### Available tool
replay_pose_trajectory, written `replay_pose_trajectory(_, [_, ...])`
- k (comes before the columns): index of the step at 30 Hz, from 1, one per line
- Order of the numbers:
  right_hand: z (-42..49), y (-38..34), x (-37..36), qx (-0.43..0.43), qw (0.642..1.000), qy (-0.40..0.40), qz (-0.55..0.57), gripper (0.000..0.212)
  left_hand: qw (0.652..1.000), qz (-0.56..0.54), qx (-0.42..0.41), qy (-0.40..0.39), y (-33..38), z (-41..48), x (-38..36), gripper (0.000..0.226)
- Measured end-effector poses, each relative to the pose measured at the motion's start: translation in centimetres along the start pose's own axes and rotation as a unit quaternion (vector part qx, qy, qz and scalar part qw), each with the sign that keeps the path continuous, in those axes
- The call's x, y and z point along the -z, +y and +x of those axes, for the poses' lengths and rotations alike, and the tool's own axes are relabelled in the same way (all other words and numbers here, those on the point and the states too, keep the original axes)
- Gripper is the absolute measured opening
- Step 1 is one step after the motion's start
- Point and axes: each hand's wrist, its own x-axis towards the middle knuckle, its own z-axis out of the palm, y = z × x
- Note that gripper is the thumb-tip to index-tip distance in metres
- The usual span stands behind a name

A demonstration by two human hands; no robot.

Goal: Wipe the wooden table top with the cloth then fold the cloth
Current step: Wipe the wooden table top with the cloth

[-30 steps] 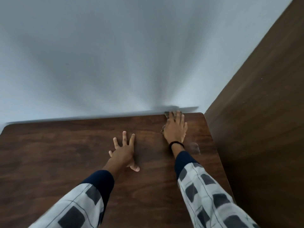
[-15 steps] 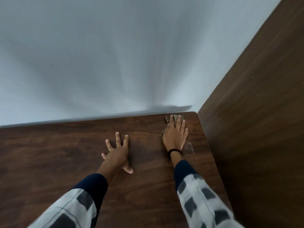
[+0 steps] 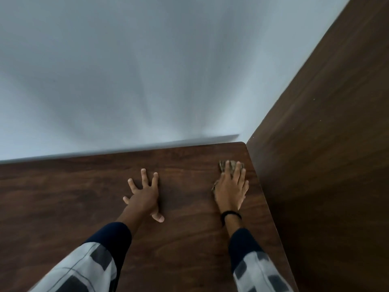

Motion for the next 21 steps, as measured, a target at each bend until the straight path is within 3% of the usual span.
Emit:
replay_pose_trajectory(3, [-3.8, -2.3, -1.9, 0.093, 0.995, -0.032, -0.001, 0.056, 1.0, 0.008, 0.018, -0.007, 0.4, 0.4, 0.3, 0.156])
replay_pose_trajectory(6, [0.1, -4.7, -1.9, 0.177, 0.982, -0.062, 0.002, 0.053, 0.999, 0.025, 0.033, -0.01, 0.8, 0.4, 0.5, 0.155])
replay_pose_trajectory(9, [5.3, -3.7, 0.0, 0.094, 0.994, -0.056, -0.011, 0.051, 0.999, 0.023, 0.031, -0.009, 0.8, 0.2, 0.3, 0.155])
replay_pose_trajectory(12, [4.4, -2.4, 0.3, 0.015, 1.0, -0.019, 0.009, 0.052, 0.999, 0.024, 0.026, -0.008, 0.8, 0.5, 0.2, 0.155])
replay_pose_trajectory(15, [0.7, -3.1, -1.1, 0.114, 0.993, -0.038, -0.01, 0.052, 0.999, 0.018, 0.025, -0.01, 0.8, 1.0, 0.3, 0.156])
replay_pose_trajectory(18, [3.3, -3.9, -1.0, 0.211, 0.974, -0.074, -0.031, 0.05, 0.999, 0.017, 0.026, -0.009, 0.5, 1.2, 0.3, 0.158])
replay_pose_trajectory(21, [8.6, -3.0, 0.8, 0.142, 0.987, -0.063, -0.033, 0.049, 1.0, 0.015, 0.015, -0.004, 0.2, 1.1, 0.0, 0.158])
